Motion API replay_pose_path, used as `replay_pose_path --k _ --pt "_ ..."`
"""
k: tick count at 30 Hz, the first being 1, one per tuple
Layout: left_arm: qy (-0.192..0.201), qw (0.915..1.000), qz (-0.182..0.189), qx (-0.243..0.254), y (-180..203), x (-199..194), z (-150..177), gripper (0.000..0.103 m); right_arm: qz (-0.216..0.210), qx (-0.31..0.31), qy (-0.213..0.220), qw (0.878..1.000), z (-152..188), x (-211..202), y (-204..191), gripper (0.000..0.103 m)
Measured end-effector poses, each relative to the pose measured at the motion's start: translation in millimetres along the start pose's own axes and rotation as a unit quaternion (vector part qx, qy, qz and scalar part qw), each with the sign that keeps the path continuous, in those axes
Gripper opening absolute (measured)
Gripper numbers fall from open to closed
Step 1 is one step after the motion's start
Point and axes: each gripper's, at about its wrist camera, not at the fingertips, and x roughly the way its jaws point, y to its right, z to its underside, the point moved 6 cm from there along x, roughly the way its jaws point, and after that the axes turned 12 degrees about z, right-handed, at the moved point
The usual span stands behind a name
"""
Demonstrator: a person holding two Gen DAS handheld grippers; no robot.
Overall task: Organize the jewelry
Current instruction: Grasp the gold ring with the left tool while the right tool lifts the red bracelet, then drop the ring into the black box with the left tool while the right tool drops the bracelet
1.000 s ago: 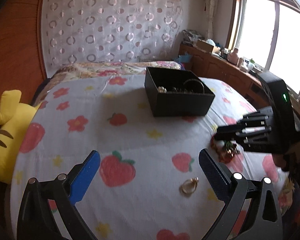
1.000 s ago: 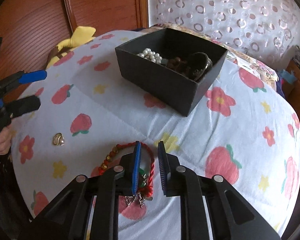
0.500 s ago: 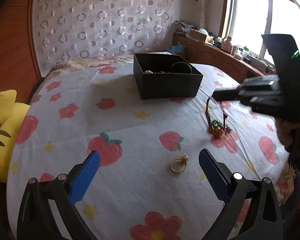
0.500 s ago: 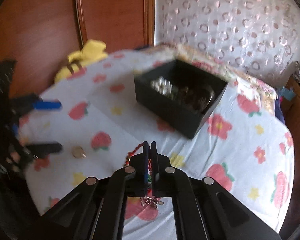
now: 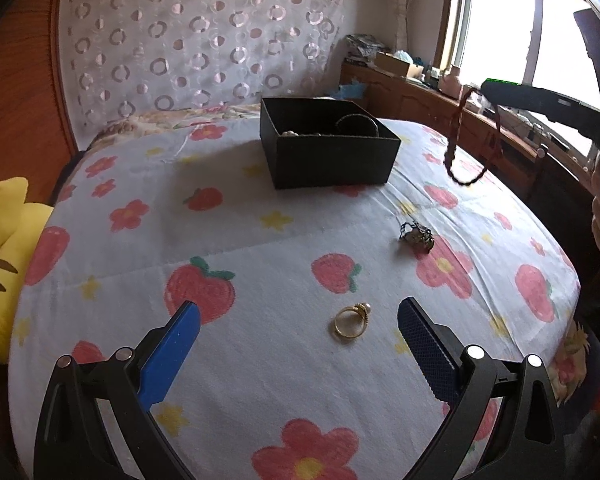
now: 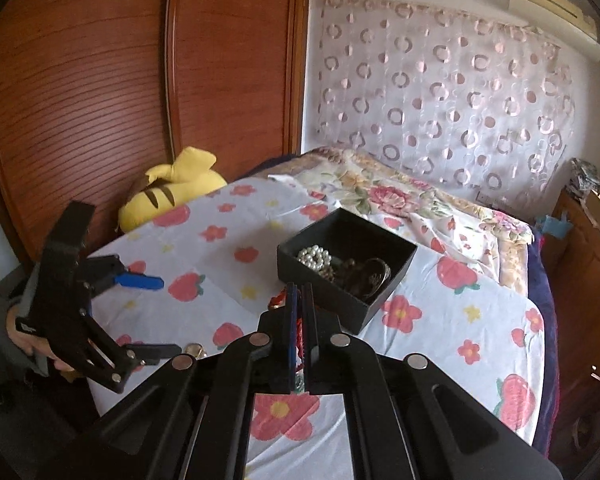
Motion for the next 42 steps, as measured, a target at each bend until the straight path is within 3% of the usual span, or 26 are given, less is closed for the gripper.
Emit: replay_pose_path --k 5,7,10,12,15,26,28,34,42 --pt "-0.002 0.9998 0.016 0.006 8 2 1 0.095 0.001 0.003 0.005 1.000 0 -8 3 0.003" --pt "-0.005 0.9997 0.023 0.012 14 3 2 0.089 0.001 0.004 0.002 1.000 2 -8 4 0.003" --pt "-0.015 0.9993 0.029 0.017 20 7 4 0.073 0.001 0.006 -0.005 1.000 8 -6 -1 0.003" --pt "-0.022 0.9990 0.032 0.021 24 10 5 0.056 0.001 0.008 -0.011 1.000 14 -4 -1 0.003" --pt "-0.031 0.9988 0.031 0.023 28 16 6 0.042 -0.001 0.013 -0.019 1.000 24 1 -2 0.003" --pt "-0.047 0.9979 0.017 0.042 34 28 9 0.030 -0.001 0.015 -0.025 1.000 34 6 -3 0.003" --pt "-0.046 0.9979 0.009 0.044 33 29 8 0.019 -0.002 0.015 -0.025 1.000 35 6 -3 0.003" --pt "-0.028 0.9984 0.025 0.043 35 23 6 0.018 -0.001 0.012 -0.024 1.000 37 7 -4 0.003" --pt "0.003 0.9990 0.016 0.042 34 12 -20 0.018 0.016 0.001 -0.013 1.000 23 16 -3 0.003"
